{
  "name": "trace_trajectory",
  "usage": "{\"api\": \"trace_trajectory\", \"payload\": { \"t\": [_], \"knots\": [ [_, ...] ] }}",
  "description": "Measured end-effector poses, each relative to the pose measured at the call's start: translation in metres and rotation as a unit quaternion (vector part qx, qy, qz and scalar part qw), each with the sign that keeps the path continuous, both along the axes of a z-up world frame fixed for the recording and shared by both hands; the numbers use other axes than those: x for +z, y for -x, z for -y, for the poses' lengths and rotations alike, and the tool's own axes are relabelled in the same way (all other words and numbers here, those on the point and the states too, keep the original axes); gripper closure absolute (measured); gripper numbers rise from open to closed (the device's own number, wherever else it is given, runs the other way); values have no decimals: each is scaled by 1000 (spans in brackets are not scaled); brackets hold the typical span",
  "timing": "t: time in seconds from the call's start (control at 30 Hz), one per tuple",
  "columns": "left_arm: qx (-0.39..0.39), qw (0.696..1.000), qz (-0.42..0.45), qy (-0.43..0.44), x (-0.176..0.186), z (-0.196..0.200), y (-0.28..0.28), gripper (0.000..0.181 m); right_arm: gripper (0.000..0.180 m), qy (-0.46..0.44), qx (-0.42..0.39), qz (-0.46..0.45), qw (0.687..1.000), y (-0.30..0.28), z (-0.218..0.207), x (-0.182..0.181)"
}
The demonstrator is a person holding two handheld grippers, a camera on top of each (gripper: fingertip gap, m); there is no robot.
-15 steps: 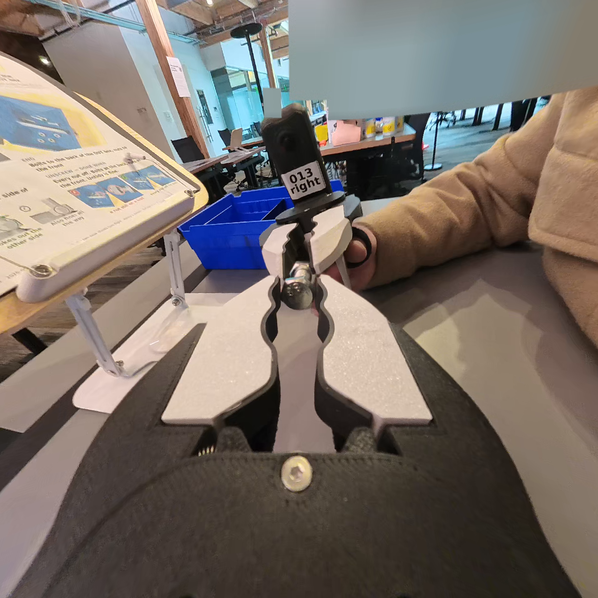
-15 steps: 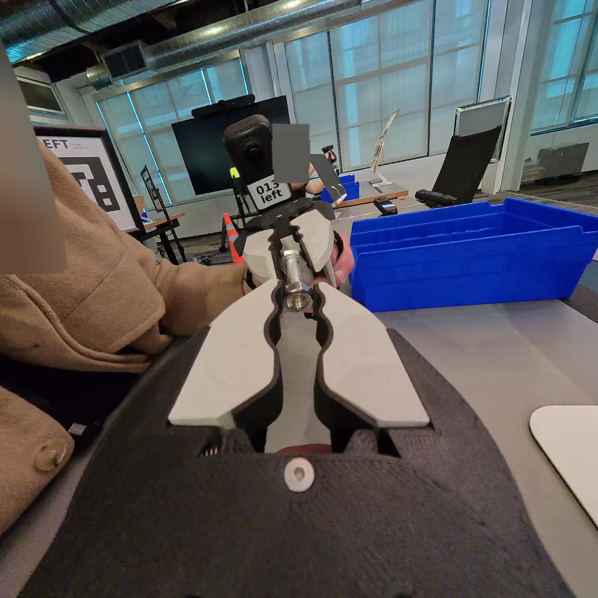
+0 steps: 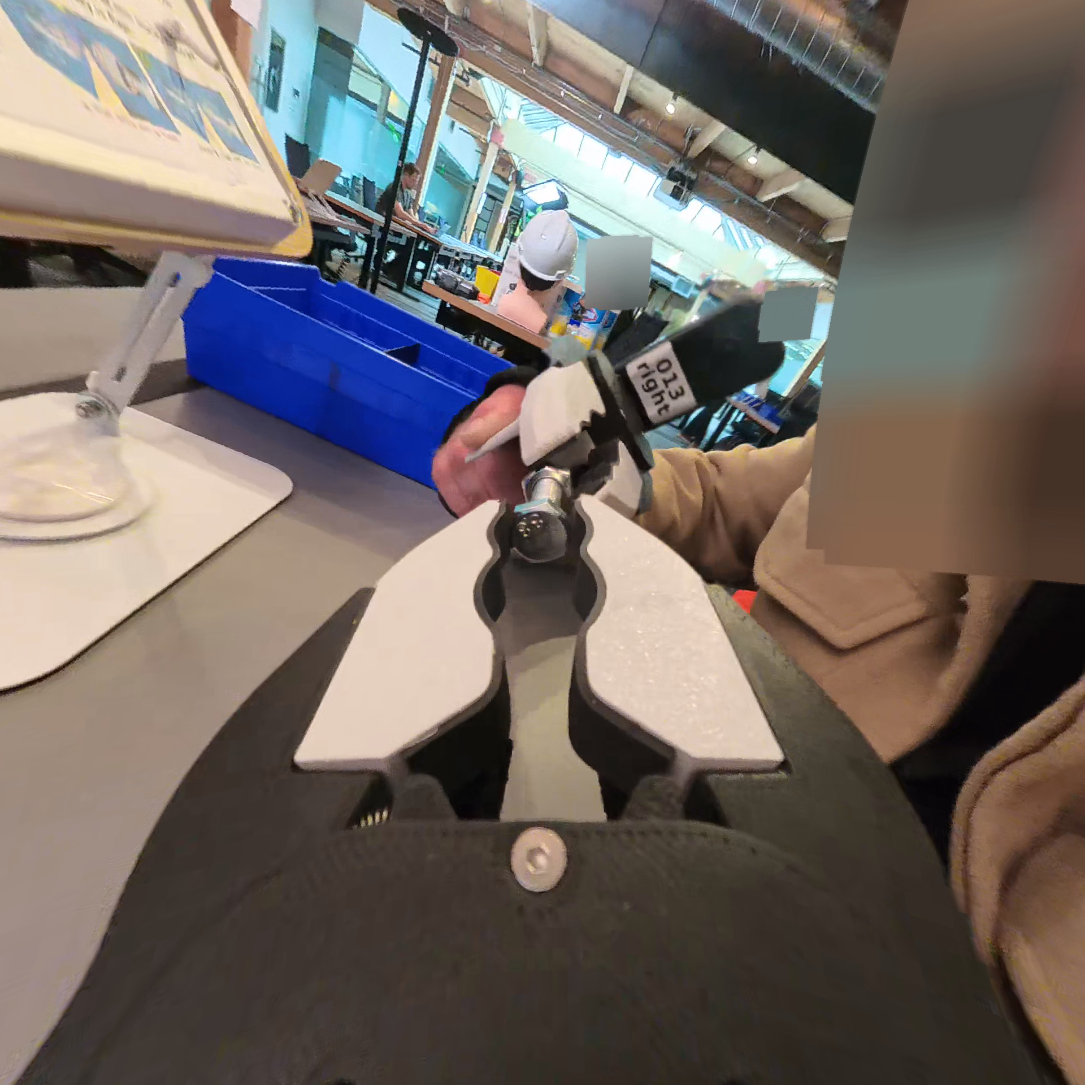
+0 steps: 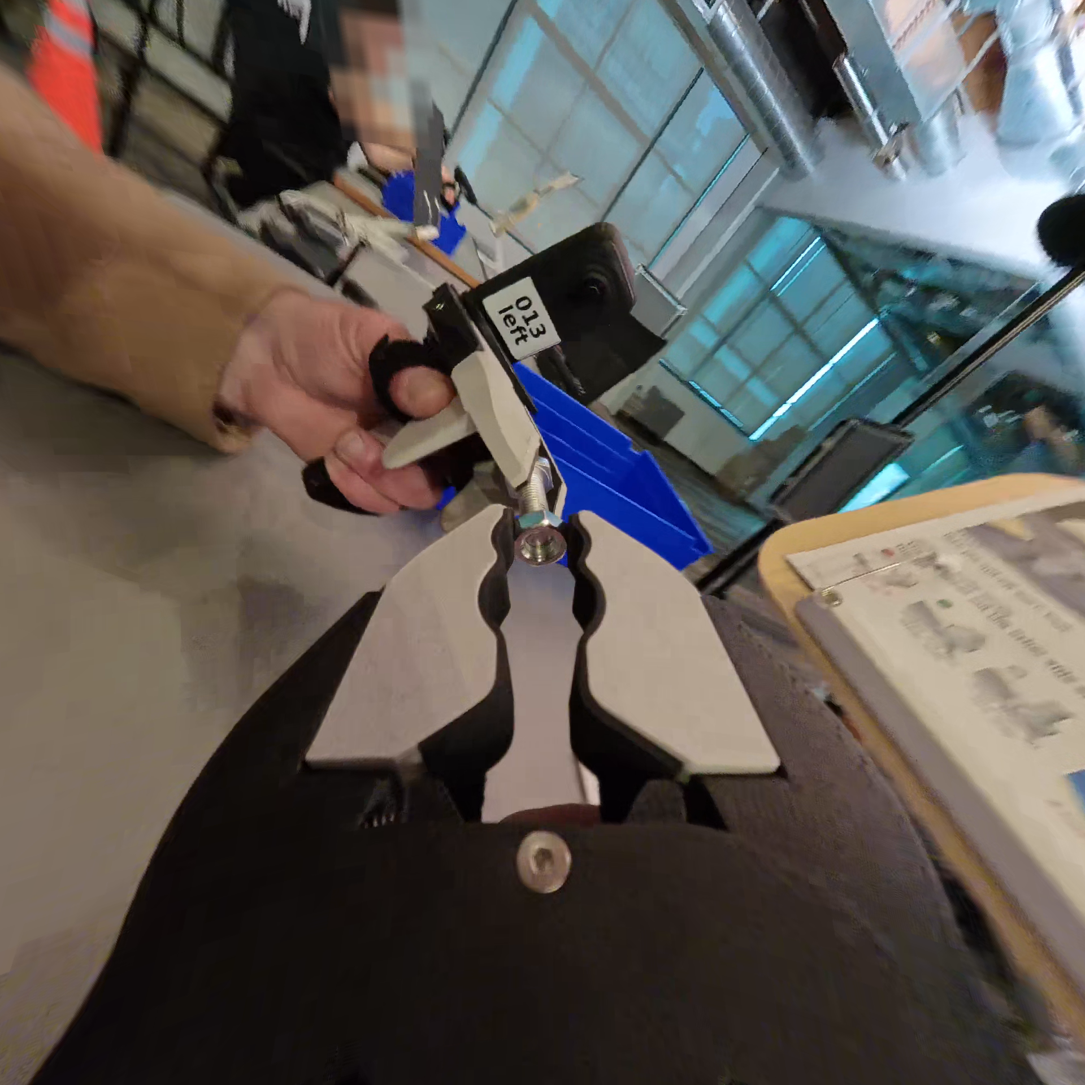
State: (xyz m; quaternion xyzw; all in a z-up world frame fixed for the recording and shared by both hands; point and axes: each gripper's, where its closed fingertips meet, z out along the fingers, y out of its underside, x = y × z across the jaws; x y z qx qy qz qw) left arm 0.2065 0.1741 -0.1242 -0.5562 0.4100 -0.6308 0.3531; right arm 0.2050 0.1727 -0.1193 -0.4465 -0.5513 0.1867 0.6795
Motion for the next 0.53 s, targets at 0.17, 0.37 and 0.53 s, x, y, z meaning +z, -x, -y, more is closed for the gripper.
{"api": "trace_trajectory", "payload": {
  "t": [0.17, 0.37, 0.53],
  "knots": [
    [-26, 998, 13, 58, -1, 3, -11, 162, 162, -192, -68, 110, 973, 1, 0, -6],
    [-56, 991, 35, 118, -5, 1, -3, 162, 162, -229, -78, 129, 962, 3, 2, -7],
    [-54, 993, 38, 103, -5, -1, 7, 162, 162, -170, -62, 93, 979, 5, 4, -6]
  ]
}}
